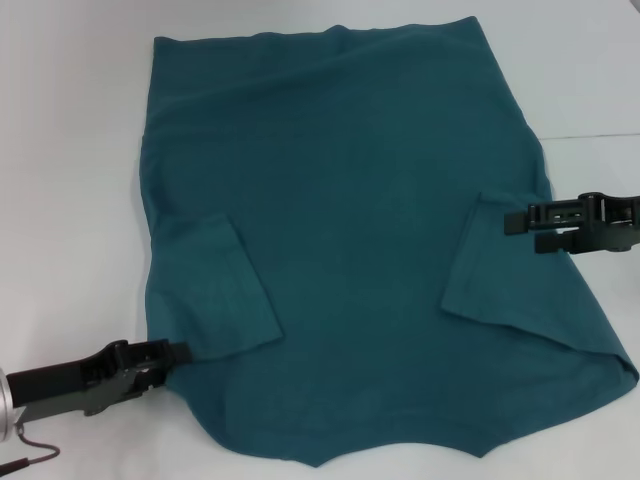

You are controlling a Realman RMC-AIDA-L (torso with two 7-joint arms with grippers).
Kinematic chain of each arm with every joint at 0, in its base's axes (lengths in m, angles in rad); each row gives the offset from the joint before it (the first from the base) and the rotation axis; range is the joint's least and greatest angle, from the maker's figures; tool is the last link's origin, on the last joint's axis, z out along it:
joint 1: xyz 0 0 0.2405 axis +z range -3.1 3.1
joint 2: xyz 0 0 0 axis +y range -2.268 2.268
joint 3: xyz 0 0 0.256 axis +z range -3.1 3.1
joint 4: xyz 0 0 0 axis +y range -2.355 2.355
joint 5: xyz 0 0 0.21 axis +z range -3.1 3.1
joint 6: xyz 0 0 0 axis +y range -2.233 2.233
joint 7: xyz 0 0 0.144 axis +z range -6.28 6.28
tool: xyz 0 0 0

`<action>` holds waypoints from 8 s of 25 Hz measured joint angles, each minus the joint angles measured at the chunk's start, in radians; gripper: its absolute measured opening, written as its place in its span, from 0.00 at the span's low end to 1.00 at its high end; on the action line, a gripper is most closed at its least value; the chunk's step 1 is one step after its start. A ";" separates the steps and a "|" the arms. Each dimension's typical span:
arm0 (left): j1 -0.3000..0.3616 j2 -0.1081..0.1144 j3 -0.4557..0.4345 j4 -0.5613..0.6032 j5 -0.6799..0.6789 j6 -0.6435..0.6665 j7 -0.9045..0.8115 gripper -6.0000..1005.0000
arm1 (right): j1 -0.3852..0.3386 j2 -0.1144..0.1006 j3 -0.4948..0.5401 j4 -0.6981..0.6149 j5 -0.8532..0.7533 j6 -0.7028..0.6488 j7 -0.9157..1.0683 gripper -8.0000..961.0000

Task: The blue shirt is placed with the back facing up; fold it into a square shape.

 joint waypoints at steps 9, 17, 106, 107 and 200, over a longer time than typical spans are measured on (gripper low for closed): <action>-0.002 0.000 0.001 0.000 0.011 -0.002 -0.002 0.36 | 0.001 -0.001 0.003 0.000 0.000 -0.002 0.000 0.87; -0.003 0.001 0.001 -0.001 0.010 -0.001 -0.003 0.06 | -0.001 -0.002 0.003 0.000 0.000 -0.004 0.000 0.86; 0.021 0.019 -0.058 -0.010 -0.067 0.083 0.050 0.04 | -0.035 0.041 -0.040 -0.077 -0.422 -0.032 -0.028 0.80; 0.021 0.019 -0.058 -0.010 -0.067 0.083 0.050 0.04 | -0.034 0.043 -0.037 -0.079 -0.419 -0.030 -0.029 0.80; -0.038 0.092 -0.101 0.107 0.113 0.454 -0.027 0.04 | -0.118 0.029 0.255 -0.246 -0.181 -0.383 -0.160 0.12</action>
